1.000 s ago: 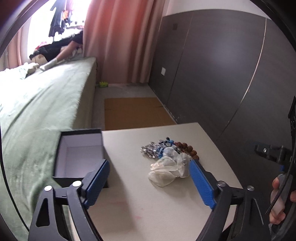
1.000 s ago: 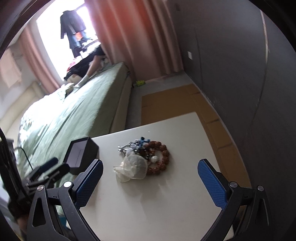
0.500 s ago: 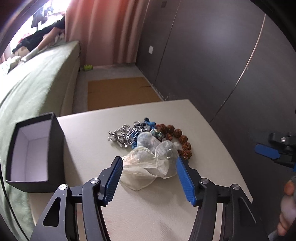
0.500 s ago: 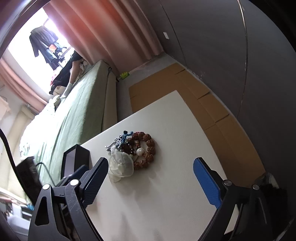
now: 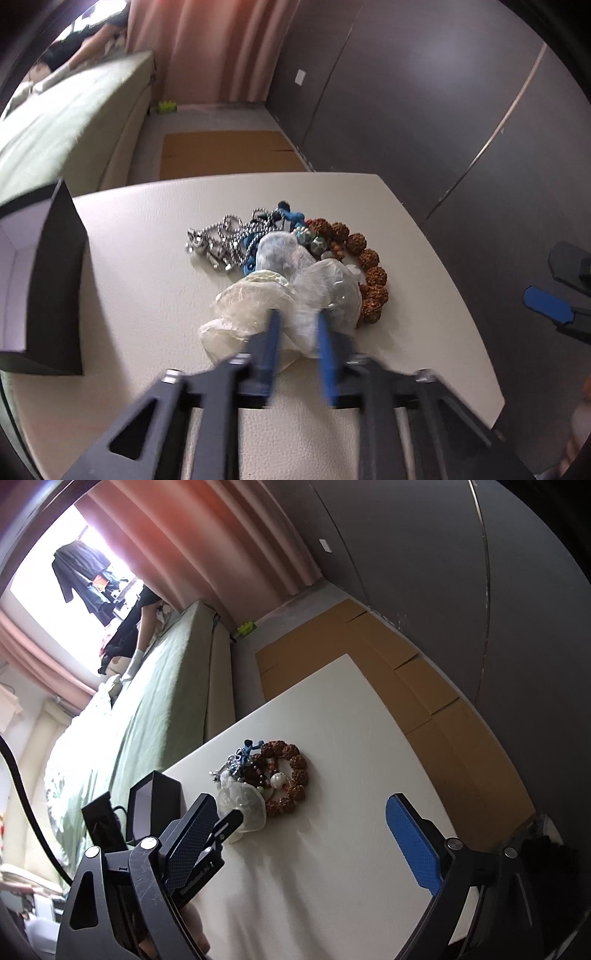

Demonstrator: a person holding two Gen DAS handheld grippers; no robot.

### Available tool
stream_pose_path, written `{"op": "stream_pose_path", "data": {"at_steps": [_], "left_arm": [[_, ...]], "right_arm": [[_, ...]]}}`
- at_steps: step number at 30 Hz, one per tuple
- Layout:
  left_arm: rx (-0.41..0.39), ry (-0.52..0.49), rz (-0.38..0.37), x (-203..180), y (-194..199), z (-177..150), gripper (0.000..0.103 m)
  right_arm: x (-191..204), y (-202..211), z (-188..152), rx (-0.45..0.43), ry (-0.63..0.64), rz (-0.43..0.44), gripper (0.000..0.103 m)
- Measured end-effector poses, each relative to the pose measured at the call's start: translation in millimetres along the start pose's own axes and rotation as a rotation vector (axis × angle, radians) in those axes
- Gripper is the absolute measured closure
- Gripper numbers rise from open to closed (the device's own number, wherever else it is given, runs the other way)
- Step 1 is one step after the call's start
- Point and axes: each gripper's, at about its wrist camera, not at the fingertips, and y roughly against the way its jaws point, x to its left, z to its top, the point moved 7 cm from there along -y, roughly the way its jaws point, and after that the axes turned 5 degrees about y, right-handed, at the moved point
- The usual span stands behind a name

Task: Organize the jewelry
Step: 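Grasp the white plastic bag from the jewelry pile with the left tool, then carry the bag into the black box with the left tool while the right tool grasps a silver chain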

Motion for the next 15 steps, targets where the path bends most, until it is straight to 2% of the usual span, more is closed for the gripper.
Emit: {"op": "stream_pose_path", "data": {"at_steps": [2, 5, 9, 12, 15], "left_arm": [[-0.026, -0.002, -0.014, -1.3, 6.0, 2.3, 0.102], [-0.088, -0.019, -0.064, -8.6, 28.2, 10.7, 0.103], [-0.151, -0.023, -0.078, -5.1, 57.8, 21.0, 0.103], [-0.188, 0.004, -0.087, 6.0, 77.2, 30.0, 0.103], [-0.227, 0.032, -0.089, 21.7, 96.0, 37.2, 0.103]], "right_arm": [[2.7, -2.6, -0.7, 0.002, 0.005, -0.002, 0.009], [6.6, -6.2, -1.6, 0.007, 0.018, -0.002, 0.009], [16.3, -12.1, -2.1, 0.009, 0.044, 0.000, 0.010], [25.2, -16.5, -1.4, 0.008, 0.068, 0.010, 0.013], [34.5, -23.4, 0.1, 0.018, 0.081, 0.021, 0.021]]}}
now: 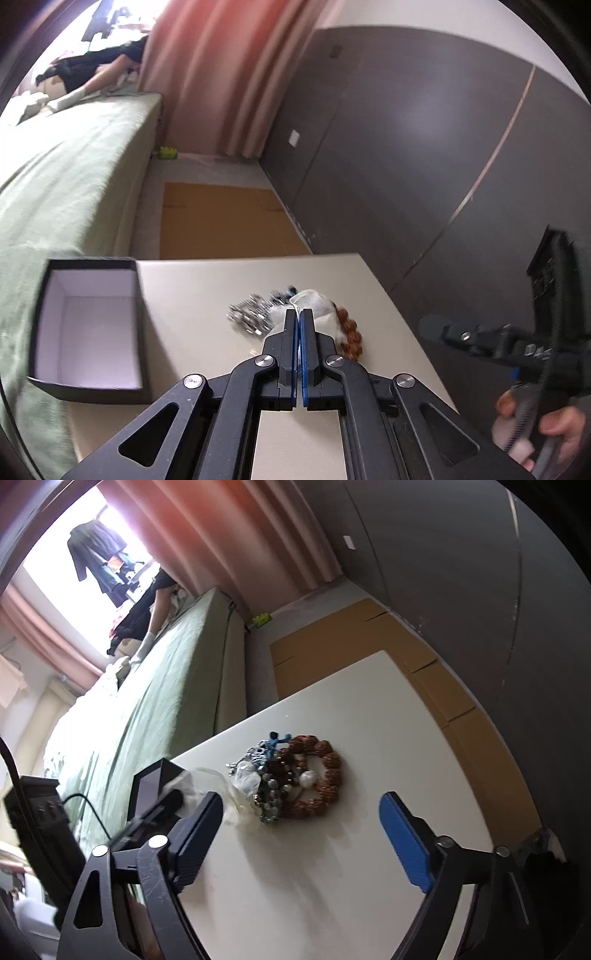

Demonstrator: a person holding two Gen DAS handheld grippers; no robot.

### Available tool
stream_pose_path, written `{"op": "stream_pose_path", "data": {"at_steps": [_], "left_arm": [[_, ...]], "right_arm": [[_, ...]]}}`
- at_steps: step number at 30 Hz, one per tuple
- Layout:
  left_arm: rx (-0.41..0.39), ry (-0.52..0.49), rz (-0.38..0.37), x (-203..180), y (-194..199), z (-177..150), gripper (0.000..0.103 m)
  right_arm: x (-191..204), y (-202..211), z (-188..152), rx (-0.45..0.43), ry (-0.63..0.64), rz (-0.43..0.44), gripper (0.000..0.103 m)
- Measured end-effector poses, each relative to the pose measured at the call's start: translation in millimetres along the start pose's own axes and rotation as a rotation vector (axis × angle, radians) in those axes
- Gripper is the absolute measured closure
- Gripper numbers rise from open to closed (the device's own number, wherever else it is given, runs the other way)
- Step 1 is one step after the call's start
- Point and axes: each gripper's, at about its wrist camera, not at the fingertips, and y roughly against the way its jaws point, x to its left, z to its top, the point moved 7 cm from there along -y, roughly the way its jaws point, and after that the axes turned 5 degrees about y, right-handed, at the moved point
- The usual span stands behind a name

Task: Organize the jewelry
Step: 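Carry the bag into the black box with the left tool while the right tool grasps a silver chain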

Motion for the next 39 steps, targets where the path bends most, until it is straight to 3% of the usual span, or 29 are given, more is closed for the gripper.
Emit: {"op": "stream_pose_path", "data": {"at_steps": [8, 16, 29, 39], "left_arm": [[-0.097, 0.080, -0.008, 31.4, 40.0, 30.7, 0.103], [-0.182, 0.152, -0.029, 56.6, 70.3, 52.2, 0.103], [-0.235, 0.240, 0.031, 106.0, 97.1, 61.8, 0.103], [-0.236, 0.253, 0.065, 127.4, 106.0, 58.3, 0.103]], "right_arm": [[25.5, -18.6, 17.8, 0.021, 0.064, -0.011, 0.030], [66.5, -51.1, 29.5, 0.093, 0.151, -0.016, 0.051], [101.1, -132.8, 18.8, 0.191, 0.257, 0.009, 0.060], [105.5, -169.5, -4.7, 0.248, 0.438, -0.187, 0.061]]}}
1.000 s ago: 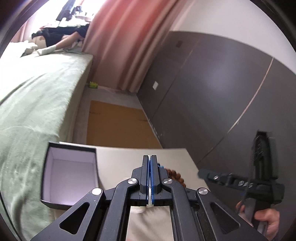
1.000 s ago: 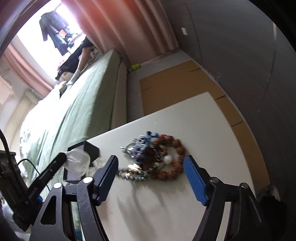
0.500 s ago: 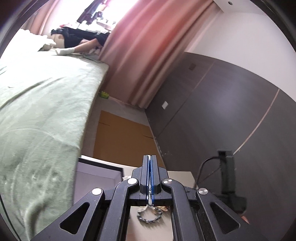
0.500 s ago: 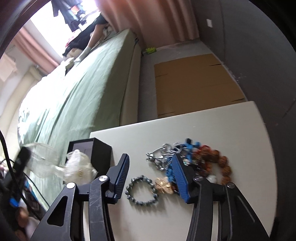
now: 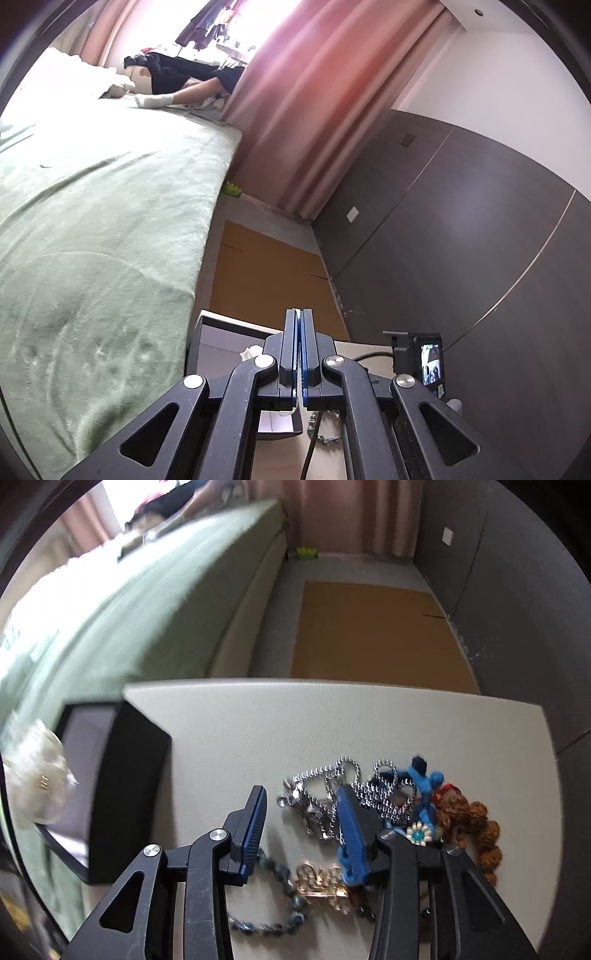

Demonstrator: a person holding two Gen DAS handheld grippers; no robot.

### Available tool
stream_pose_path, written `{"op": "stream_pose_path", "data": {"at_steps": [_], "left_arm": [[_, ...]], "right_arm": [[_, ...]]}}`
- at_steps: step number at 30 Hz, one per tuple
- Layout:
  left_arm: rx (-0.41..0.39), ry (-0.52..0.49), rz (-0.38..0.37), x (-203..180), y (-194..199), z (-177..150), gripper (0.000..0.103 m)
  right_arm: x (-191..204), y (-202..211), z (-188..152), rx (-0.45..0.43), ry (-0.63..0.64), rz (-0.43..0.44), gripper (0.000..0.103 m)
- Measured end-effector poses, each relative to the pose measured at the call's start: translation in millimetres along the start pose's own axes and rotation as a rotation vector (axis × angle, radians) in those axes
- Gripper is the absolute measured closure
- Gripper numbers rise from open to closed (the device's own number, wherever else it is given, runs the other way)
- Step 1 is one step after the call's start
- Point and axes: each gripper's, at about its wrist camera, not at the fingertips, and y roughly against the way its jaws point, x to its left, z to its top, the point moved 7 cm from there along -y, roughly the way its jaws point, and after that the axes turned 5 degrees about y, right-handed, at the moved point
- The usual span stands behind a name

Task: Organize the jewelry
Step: 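Carry the bag into the black box with the left tool while the right tool grasps a silver chain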

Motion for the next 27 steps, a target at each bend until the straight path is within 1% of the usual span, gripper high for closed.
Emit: {"op": "stream_pose_path", "data": {"at_steps": [2, 4, 5, 6, 7, 10, 13, 17, 19, 21, 23, 24, 25, 27], "left_arm": [[0.006, -0.002, 0.000, 0.4, -0.9, -1.1, 0.103], [0.010, -0.007, -0.003, -1.4, -1.8, -2.6, 0.103], [0.011, -0.014, -0.004, -3.6, -2.5, -3.7, 0.103], [0.012, -0.019, -0.006, -6.1, -3.0, -4.1, 0.103], [0.012, -0.022, -0.008, -7.1, -4.1, -4.8, 0.103], [0.014, -0.026, -0.010, -9.8, -9.0, -6.3, 0.103], [0.020, -0.020, -0.007, -9.5, -14.3, -9.1, 0.103], [0.031, -0.026, 0.004, -10.4, -20.5, -13.6, 0.103], [0.034, -0.025, 0.005, -10.5, -21.7, -14.8, 0.103], [0.037, -0.021, 0.004, -9.7, -21.9, -15.1, 0.103], [0.040, -0.016, 0.005, -8.5, -21.8, -14.8, 0.103], [0.040, -0.014, 0.007, -7.1, -21.4, -14.2, 0.103], [0.039, -0.012, 0.009, -6.5, -20.7, -13.3, 0.103], [0.031, -0.002, 0.008, -3.5, -18.0, -10.6, 0.103]], "right_arm": [[2.6, 1.5, -2.9, 0.006, 0.027, -0.022, 0.063], [0.7, 3.1, -6.2, 0.008, 0.055, -0.066, 0.080], [-2.2, 5.3, -5.9, 0.007, 0.042, -0.048, 0.086], [-5.1, 7.2, -6.2, 0.006, 0.015, -0.011, 0.093], [-9.0, 11.1, -7.1, -0.004, -0.020, 0.039, 0.103], [-15.5, 24.4, -8.0, -0.044, -0.075, 0.109, 0.102], [-20.5, 51.1, -6.2, -0.118, -0.111, 0.174, 0.102], [-27.8, 78.2, 2.1, -0.202, -0.126, 0.198, 0.102], [-26.4, 83.3, 3.7, -0.224, -0.115, 0.222, 0.102], [-24.9, 73.6, 4.1, -0.184, -0.109, 0.203, 0.102], [-20.6, 54.3, 8.8, -0.121, -0.091, 0.185, 0.093], [-18.8, 46.8, 8.8, -0.100, -0.086, 0.176, 0.076], [-17.1, 38.2, 8.4, -0.083, -0.083, 0.163, 0.061], [-13.2, 30.3, 10.4, -0.082, -0.074, 0.155, 0.060]]}}
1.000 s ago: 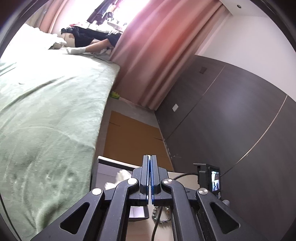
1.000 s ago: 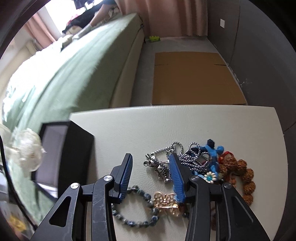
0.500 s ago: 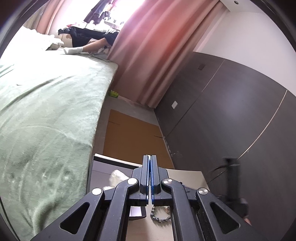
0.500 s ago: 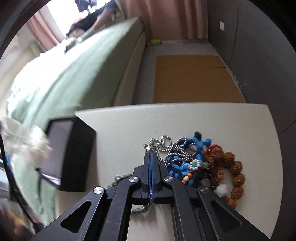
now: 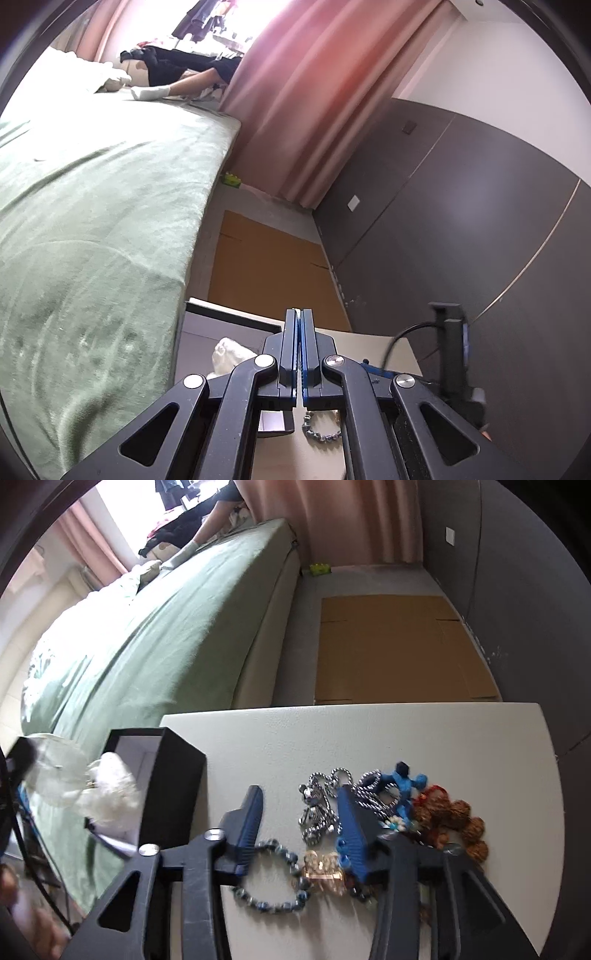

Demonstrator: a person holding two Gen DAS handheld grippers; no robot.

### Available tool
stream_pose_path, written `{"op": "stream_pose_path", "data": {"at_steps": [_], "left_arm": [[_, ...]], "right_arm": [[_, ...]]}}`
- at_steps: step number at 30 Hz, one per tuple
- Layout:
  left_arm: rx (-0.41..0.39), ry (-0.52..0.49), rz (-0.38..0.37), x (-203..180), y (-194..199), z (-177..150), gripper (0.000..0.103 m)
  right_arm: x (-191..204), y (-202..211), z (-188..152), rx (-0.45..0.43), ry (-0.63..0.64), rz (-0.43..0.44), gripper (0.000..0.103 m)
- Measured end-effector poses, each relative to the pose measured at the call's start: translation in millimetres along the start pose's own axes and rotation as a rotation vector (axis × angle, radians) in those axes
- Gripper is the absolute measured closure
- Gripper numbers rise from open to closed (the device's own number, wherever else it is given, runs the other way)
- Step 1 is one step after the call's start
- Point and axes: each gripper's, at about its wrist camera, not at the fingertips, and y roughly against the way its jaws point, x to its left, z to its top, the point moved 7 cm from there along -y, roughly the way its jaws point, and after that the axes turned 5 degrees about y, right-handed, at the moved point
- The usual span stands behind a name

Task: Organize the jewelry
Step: 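Carry the bag into the black box with the left tool while the right tool grasps a silver chain, then carry the silver chain to the black box and release it with the right tool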

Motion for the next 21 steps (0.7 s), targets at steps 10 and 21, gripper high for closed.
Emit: {"op": "stream_pose_path", "data": {"at_steps": [10, 21], "left_arm": [[0.007, 0.044, -0.017, 10.1, 2.4, 4.5, 0.103], [0.052, 0.102, 0.002, 22.7, 3.2, 5.7, 0.036]], "right_arm": [[6.1, -34.4, -12.4, 0.084, 0.112, -0.140, 0.087], [13.7, 31.7, 1.2, -0.081, 0.011, 0.017, 0.088]]}}
